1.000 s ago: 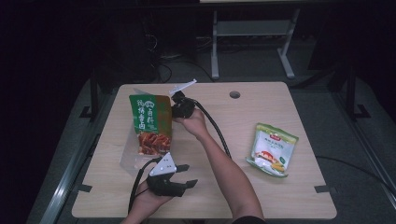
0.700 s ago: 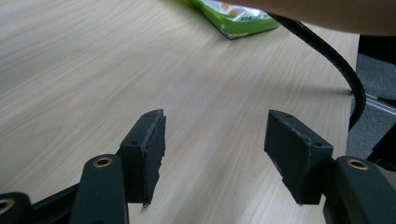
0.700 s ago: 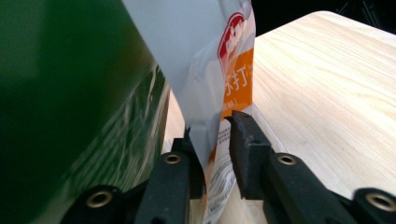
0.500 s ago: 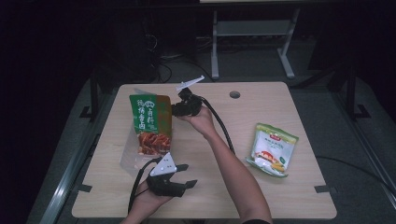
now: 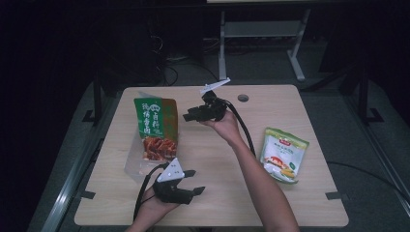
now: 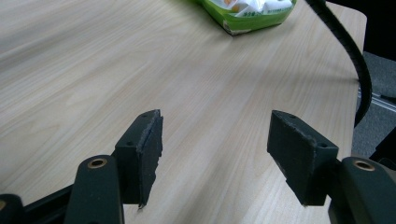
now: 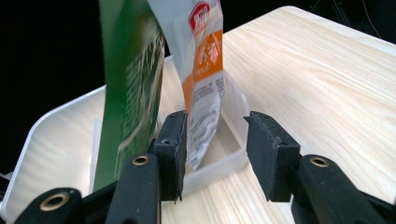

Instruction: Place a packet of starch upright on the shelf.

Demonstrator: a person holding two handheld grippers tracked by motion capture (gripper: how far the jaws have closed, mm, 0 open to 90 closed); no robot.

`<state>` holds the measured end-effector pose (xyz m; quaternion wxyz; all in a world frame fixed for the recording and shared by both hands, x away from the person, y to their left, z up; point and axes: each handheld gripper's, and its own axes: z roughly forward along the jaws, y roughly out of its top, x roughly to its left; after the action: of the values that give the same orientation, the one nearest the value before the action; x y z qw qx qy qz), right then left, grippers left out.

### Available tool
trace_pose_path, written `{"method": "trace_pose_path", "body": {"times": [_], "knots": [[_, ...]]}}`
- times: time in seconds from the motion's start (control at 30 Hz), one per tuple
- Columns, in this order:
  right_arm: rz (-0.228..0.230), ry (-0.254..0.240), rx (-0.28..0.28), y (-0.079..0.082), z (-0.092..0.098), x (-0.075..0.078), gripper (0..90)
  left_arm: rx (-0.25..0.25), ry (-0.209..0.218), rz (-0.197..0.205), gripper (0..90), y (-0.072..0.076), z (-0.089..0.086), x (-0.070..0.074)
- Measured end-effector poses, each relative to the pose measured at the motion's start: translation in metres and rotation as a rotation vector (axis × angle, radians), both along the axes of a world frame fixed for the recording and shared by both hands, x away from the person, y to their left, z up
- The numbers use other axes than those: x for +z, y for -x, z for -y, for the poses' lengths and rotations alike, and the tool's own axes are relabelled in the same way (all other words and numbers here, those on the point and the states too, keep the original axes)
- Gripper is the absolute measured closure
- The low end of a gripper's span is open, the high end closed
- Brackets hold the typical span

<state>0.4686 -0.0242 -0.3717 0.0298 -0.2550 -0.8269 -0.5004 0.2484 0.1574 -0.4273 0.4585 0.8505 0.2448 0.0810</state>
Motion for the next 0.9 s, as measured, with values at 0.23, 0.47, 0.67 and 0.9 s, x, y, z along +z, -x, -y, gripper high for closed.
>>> {"method": "trace_pose_path", "body": {"times": [0.23, 0.47, 0.67, 0.9], "knots": [[-0.002, -0.001, -0.027, 0.011, 0.026, 0.004, 52.9, -0.008, 0.002, -0.007, 35.1, 0.001, 0.002, -0.001], [0.007, 0.014, -0.057, 0.026, 0.056, 0.011, 48.1, -0.016, 0.000, -0.026, 34.6, 0.000, 0.006, -0.002], [0.002, 0.025, -0.091, 0.037, 0.082, 0.016, 45.7, -0.029, -0.006, -0.034, 33.6, -0.002, 0.010, -0.002], [-0.012, 0.033, -0.114, 0.048, 0.107, 0.020, 42.8, -0.037, -0.012, -0.032, 32.7, -0.006, 0.015, 0.002]]}}
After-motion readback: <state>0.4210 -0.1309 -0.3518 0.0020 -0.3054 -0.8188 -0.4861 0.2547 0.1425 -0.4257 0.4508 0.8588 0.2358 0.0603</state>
